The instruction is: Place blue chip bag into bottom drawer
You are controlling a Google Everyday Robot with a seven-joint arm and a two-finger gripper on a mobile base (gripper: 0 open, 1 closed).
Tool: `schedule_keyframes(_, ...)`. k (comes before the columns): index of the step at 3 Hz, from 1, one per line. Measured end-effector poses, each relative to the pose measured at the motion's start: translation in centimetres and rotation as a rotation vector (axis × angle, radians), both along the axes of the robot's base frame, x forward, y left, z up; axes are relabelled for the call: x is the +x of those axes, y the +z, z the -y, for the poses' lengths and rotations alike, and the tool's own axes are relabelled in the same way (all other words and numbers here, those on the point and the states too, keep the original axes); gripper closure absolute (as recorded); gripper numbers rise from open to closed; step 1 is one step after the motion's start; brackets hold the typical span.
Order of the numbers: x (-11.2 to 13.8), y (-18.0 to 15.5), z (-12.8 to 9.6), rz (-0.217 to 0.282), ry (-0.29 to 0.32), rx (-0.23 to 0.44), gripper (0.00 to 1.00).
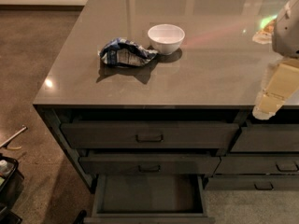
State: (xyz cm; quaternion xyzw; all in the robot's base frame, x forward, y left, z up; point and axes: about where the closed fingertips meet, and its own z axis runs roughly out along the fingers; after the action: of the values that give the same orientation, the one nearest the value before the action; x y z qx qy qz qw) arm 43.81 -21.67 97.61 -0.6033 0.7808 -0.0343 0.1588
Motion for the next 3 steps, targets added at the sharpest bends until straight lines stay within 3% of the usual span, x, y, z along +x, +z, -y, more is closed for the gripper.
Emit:
schedule_keyframes(2,0.7,0.3,-1.0,0.017,0.030,0.017,0.00)
schedule_keyframes(3,3.5,0.1,-5.8,0.006,0.184,0.041,0.00)
